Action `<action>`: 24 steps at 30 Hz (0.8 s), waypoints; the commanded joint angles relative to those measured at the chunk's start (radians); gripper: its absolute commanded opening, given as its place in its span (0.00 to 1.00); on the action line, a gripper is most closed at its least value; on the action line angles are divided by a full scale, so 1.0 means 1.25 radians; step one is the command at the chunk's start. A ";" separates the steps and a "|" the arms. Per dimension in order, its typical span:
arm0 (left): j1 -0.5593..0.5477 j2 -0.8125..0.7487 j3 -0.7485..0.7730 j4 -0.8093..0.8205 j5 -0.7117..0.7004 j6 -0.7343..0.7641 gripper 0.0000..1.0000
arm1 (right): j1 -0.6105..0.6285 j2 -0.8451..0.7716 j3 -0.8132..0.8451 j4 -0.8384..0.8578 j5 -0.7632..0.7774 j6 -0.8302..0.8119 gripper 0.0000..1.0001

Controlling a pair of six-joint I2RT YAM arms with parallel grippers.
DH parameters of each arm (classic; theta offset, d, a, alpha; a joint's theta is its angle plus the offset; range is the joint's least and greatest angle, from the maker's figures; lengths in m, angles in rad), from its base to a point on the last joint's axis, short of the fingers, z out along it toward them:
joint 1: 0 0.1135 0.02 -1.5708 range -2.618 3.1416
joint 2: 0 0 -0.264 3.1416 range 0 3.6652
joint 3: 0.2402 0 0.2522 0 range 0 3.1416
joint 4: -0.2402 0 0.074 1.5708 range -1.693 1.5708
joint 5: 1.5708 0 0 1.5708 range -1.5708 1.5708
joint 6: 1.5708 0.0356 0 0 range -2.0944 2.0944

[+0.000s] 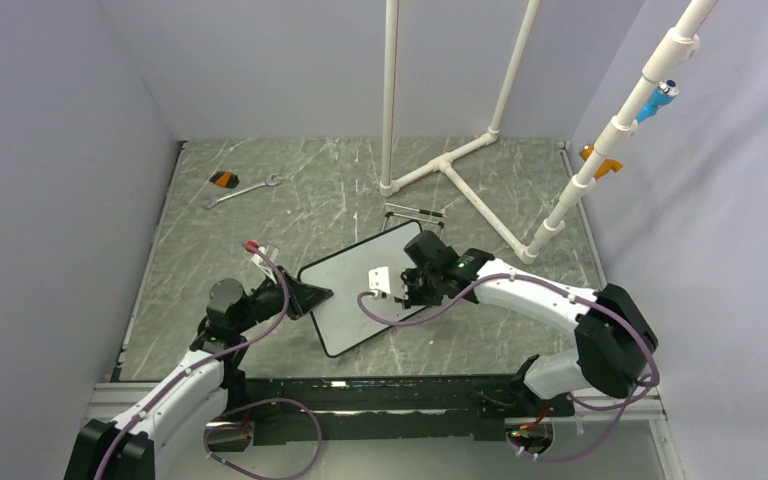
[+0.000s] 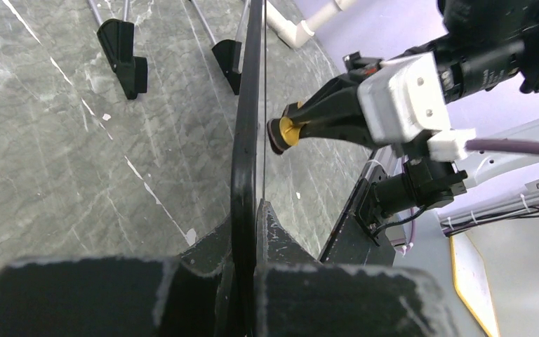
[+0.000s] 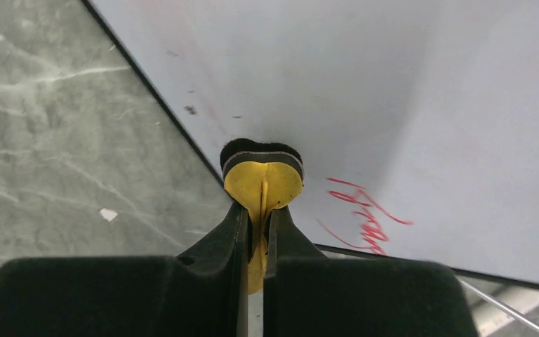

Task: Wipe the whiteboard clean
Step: Erase the whiteboard at the center of the board.

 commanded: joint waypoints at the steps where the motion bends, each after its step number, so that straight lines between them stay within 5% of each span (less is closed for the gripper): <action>1: -0.003 -0.014 0.022 -0.010 0.017 0.034 0.00 | 0.012 0.030 0.011 -0.027 0.020 -0.015 0.00; 13: -0.003 0.011 0.019 0.020 0.024 0.027 0.00 | -0.072 -0.070 -0.030 0.247 0.215 0.162 0.00; 24: -0.003 -0.009 0.020 -0.003 0.021 0.030 0.00 | 0.006 -0.014 -0.014 -0.009 -0.011 -0.029 0.00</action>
